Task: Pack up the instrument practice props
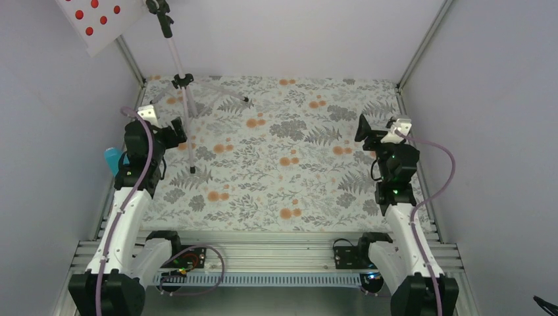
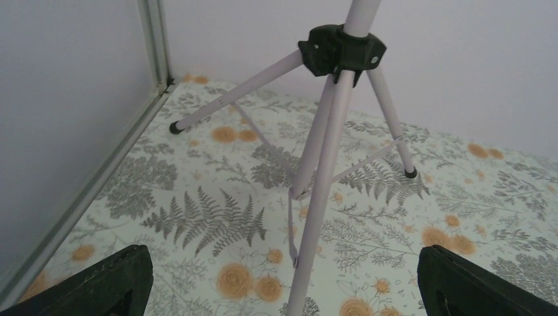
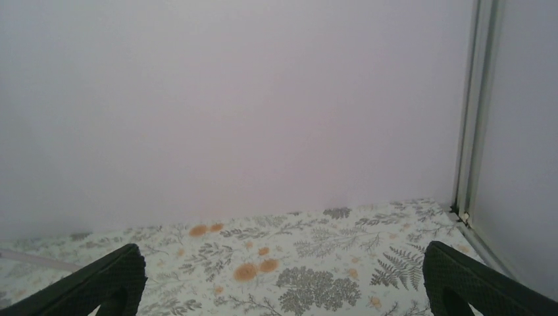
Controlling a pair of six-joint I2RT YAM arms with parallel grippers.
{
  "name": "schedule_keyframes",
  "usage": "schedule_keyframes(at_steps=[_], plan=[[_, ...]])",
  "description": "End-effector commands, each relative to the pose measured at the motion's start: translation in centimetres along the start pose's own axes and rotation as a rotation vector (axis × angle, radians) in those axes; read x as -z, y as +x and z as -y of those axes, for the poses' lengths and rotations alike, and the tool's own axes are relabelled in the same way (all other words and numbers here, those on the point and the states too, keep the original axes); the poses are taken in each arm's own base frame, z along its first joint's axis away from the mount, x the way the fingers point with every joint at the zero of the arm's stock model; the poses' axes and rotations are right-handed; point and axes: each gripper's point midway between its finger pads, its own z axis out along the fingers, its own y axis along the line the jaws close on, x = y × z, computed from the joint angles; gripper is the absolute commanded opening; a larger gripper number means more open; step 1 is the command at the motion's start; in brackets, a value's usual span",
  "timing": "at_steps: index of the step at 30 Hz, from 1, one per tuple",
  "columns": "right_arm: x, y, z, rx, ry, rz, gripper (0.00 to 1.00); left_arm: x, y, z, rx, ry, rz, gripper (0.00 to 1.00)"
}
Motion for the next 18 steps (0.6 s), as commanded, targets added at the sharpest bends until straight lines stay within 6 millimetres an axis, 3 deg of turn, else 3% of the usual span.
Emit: schedule_keyframes(at_steps=[1,6,10,13,18], plan=[[1.3,-0.7,0.6,-0.057,0.055,-0.04,0.99,1.3,-0.8,-1.4,0.056,-0.119,-0.001,1.0],[2.1,-1.5,0.1,-0.081,0.021,-0.044,1.0,1.6,0.5,-3.2,0.113,-0.195,-0.089,1.0],[2.2,-0.9,0.9,-0.117,0.034,-0.074,1.0,1.8,1.8,-6.8,0.212,-0.297,-0.174,1.0],[2.0,-0.3,1.3,-0.142,0.023,-0.103,0.99,3.0,1.7,-9.3,0.264,-0.411,-0.179,1.0],[1.7,-0.1,0.8,-0.166,-0.031,-0.141,0.99,5.5,1.9,-11.7,0.329,-0.55,-0.165,1.0]])
